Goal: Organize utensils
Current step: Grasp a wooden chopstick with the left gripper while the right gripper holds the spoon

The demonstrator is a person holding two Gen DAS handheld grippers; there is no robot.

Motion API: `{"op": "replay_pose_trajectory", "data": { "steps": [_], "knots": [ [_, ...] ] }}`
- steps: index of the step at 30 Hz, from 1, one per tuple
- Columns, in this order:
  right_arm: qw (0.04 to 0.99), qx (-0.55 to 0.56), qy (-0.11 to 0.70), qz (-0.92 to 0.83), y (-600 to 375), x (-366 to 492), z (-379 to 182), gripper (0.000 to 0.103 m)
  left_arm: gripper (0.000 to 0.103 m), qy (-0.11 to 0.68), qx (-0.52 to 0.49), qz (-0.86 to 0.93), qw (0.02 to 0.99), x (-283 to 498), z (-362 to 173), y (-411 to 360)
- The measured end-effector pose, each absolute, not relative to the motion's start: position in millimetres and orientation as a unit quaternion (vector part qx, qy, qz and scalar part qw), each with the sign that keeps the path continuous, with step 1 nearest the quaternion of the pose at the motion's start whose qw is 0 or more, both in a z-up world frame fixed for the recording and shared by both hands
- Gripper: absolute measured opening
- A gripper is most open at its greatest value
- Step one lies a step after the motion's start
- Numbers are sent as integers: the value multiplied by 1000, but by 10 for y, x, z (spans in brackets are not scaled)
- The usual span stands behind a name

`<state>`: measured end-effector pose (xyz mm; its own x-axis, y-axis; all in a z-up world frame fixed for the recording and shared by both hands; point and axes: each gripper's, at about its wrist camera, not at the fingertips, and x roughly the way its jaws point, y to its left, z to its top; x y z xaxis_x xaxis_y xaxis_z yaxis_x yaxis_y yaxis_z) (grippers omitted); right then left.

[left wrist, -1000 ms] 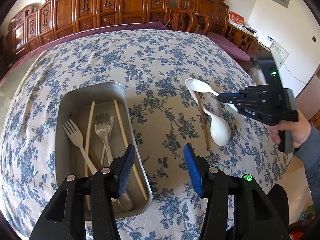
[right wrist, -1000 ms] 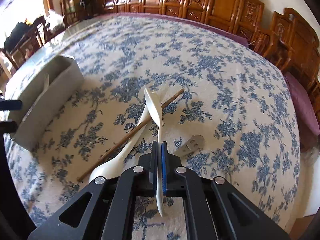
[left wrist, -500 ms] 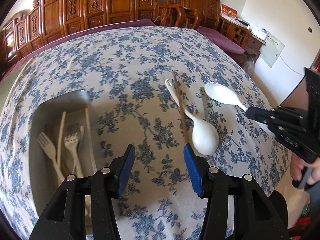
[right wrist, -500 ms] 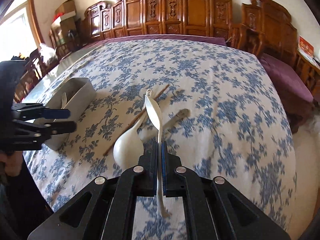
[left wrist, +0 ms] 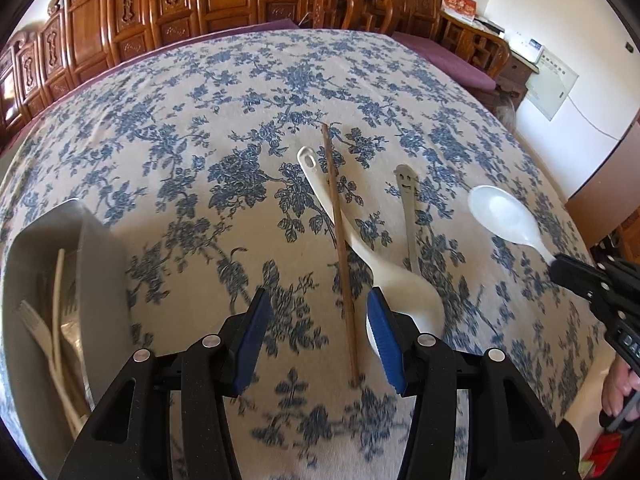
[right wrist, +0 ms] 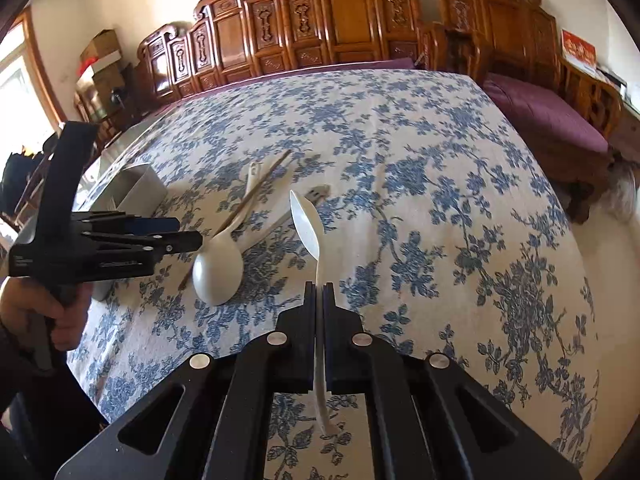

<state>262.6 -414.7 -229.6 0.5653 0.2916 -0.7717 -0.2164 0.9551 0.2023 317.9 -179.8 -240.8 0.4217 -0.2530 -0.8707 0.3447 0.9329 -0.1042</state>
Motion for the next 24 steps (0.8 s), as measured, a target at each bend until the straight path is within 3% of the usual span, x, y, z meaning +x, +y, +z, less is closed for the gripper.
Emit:
{"op": "replay_pose_trajectory", "data": {
  "steps": [9, 11, 13, 24],
  "knots": [
    [880, 55, 450, 143, -4214, 2645, -2378, 4, 34, 508, 52, -173, 842, 3360, -2526, -1945],
    [879, 55, 451, 143, -4204, 2636, -2376, 4, 16, 507, 52, -173, 843, 3379, -2526, -1955],
    [880, 54, 450, 144, -4192, 2632, -2367, 4, 5, 511, 48, -181, 839, 3376, -2533, -1954],
    [890, 45, 429, 148, -4036, 2558, -2127, 4, 4, 488, 59, -181, 852, 3141, -2254, -1773]
  ]
}}
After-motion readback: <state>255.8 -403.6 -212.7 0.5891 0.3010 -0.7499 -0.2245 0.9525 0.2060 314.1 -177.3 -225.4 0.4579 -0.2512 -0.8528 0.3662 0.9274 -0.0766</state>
